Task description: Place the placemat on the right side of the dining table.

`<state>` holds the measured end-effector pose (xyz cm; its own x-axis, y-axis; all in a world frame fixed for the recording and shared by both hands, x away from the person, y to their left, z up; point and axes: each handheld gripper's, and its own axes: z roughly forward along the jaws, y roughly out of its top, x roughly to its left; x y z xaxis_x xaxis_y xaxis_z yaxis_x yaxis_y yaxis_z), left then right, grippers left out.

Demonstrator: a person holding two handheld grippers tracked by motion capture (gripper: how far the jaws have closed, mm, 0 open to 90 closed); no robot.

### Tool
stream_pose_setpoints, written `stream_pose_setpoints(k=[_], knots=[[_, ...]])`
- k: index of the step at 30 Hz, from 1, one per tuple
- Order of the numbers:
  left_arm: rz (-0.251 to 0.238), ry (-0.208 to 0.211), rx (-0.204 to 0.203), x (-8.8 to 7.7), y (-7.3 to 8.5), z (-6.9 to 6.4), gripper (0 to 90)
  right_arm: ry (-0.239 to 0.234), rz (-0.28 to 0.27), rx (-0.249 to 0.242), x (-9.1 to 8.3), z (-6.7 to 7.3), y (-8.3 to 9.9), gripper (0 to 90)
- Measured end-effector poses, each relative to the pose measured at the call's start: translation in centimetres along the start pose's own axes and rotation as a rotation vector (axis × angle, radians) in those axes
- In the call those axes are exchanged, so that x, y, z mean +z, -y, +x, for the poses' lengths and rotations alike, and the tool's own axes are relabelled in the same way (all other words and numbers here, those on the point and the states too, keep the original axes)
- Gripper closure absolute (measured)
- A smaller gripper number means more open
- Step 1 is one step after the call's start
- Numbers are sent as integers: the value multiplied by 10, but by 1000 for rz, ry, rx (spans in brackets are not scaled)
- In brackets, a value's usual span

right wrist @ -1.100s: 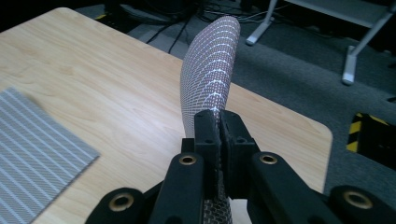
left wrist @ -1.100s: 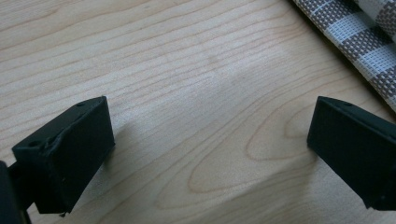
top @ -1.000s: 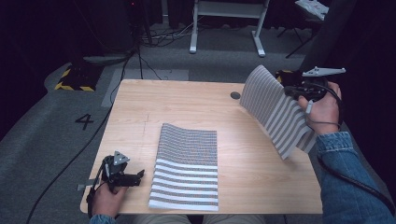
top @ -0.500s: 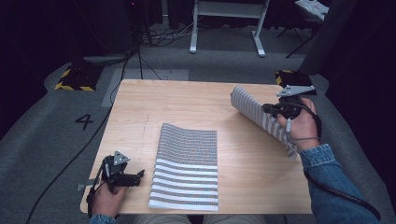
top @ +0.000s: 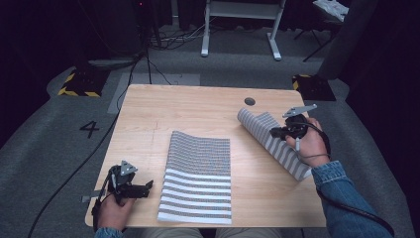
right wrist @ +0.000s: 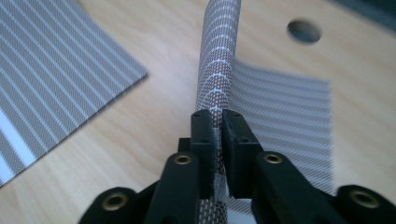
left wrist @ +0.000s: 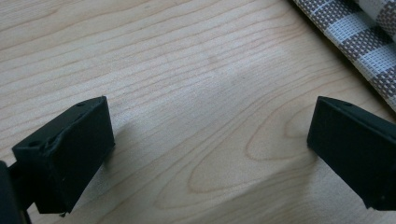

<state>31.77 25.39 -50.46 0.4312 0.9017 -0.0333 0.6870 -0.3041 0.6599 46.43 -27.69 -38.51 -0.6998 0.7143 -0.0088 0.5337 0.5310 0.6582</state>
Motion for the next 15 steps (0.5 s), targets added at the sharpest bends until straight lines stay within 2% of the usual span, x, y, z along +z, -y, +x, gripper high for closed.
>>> stream_pose_setpoints(k=[1,2,3,4,6,7,8,9,10,11,12,13,14,15], knots=[[-1,1,1,0,0,0,6,-62,32,66,8,-2,7,522],[-1,1,0,0,0,0,6,-118,35,116,12,-1,11,429],[0,0,0,0,0,0,6,-118,35,116,12,-1,11,429],[-1,0,1,0,0,0,6,-196,-30,185,12,-1,15,393],[-2,-1,0,0,0,0,6,-168,-101,188,6,-4,16,360],[-3,0,0,0,0,0,6,-168,-101,188,6,-4,16,360],[-2,-1,0,0,0,0,6,-147,-130,192,2,-8,16,357],[-2,0,0,0,0,0,6,-90,-149,215,-3,-17,21,341],[-2,-1,0,0,0,0,6,-47,-137,214,-4,-22,24,332],[-2,-1,0,0,0,0,6,-47,-137,214,-4,-22,24,332],[-2,-1,1,0,0,0,7,37,-92,211,-3,-31,33,327],[-3,-1,0,0,0,0,6,76,-73,208,-1,-35,39,329],[-2,-1,1,0,0,0,6,76,-73,208,-1,-35,39,329],[-2,-1,0,0,0,0,6,103,-50,212,1,-39,45,328]])
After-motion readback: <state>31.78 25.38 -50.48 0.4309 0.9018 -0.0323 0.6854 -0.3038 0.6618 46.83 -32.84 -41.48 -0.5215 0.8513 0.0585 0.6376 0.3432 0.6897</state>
